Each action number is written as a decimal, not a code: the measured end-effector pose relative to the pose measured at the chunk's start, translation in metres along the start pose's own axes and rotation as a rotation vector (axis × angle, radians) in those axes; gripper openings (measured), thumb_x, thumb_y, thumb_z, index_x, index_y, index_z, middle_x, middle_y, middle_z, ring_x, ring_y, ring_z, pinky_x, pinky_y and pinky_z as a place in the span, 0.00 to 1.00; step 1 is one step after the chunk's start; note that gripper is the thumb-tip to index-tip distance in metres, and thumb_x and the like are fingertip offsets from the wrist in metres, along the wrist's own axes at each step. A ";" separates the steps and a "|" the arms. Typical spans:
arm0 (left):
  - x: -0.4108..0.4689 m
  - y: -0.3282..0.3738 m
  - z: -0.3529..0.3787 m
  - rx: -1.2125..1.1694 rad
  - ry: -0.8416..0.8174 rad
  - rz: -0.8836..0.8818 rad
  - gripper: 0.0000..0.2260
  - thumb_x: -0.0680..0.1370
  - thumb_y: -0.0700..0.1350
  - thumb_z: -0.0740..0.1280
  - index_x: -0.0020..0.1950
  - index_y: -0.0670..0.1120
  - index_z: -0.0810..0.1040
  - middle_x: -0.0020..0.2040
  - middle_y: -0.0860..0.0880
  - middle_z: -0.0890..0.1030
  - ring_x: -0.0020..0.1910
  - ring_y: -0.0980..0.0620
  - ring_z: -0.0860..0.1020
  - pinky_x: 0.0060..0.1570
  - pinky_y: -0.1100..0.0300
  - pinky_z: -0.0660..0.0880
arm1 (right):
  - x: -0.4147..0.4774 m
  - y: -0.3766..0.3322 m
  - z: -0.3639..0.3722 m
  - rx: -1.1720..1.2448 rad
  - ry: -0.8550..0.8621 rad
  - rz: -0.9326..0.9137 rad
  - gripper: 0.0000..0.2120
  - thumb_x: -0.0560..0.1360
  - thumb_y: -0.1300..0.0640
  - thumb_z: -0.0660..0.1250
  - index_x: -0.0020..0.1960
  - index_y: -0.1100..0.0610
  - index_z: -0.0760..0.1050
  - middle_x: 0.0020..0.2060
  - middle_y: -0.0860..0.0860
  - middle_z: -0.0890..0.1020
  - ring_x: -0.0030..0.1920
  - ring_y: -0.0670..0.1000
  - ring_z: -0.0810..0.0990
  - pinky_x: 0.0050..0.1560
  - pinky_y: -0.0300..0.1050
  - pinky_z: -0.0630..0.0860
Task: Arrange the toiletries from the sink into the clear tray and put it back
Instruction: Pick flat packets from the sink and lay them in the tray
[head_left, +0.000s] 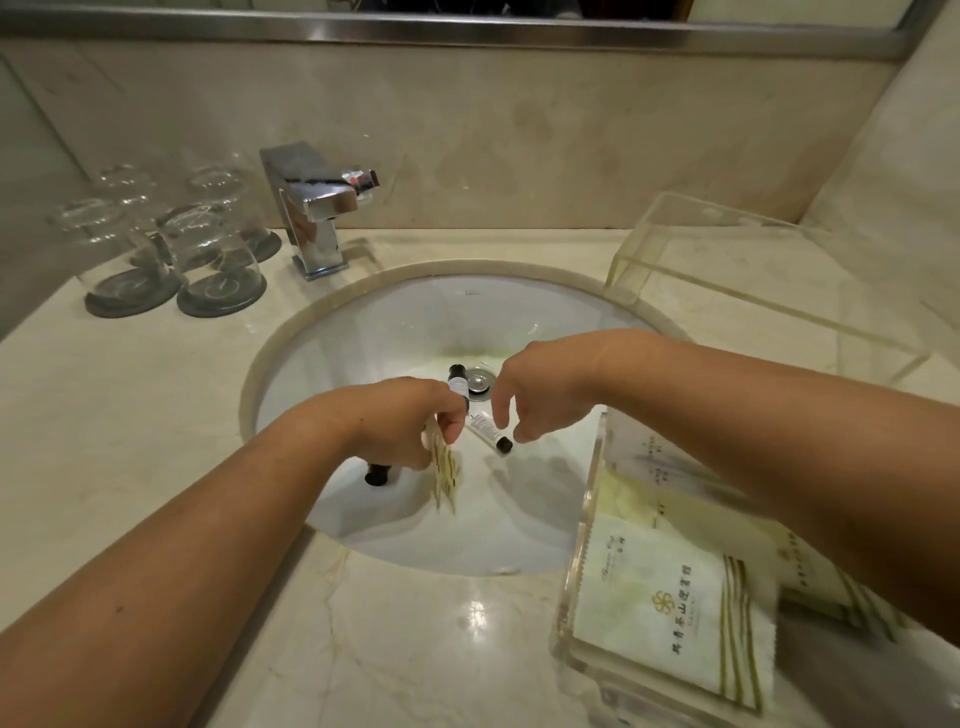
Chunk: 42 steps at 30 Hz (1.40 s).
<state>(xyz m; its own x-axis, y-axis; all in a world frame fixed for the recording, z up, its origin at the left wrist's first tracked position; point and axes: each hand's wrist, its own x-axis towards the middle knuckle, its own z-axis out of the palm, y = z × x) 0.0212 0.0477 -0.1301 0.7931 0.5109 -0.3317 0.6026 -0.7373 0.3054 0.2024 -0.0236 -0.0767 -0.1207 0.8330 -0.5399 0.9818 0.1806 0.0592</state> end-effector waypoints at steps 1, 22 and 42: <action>-0.003 -0.001 -0.003 -0.034 0.050 0.011 0.14 0.70 0.40 0.72 0.43 0.58 0.73 0.46 0.57 0.77 0.46 0.55 0.76 0.48 0.54 0.77 | -0.003 0.005 0.000 0.034 0.033 0.013 0.16 0.77 0.46 0.68 0.65 0.43 0.77 0.54 0.43 0.79 0.50 0.48 0.72 0.53 0.45 0.73; -0.062 0.105 -0.024 -0.743 0.703 0.365 0.19 0.77 0.27 0.66 0.57 0.51 0.80 0.63 0.55 0.82 0.66 0.51 0.79 0.62 0.57 0.77 | -0.106 0.042 0.006 1.198 0.612 -0.021 0.12 0.79 0.53 0.69 0.62 0.48 0.81 0.47 0.54 0.88 0.43 0.53 0.84 0.46 0.52 0.78; -0.070 0.172 -0.017 -0.337 0.516 0.380 0.42 0.71 0.58 0.77 0.80 0.63 0.58 0.75 0.65 0.66 0.72 0.65 0.68 0.65 0.67 0.73 | -0.204 0.067 0.064 1.340 0.481 -0.112 0.24 0.75 0.55 0.74 0.69 0.44 0.75 0.56 0.54 0.86 0.56 0.54 0.85 0.62 0.59 0.79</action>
<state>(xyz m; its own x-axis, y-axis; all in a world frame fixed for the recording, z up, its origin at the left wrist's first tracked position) 0.0707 -0.1075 -0.0392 0.8440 0.4512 0.2900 0.2054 -0.7713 0.6024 0.3027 -0.2146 -0.0166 0.0238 0.9898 -0.1402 0.3262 -0.1402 -0.9348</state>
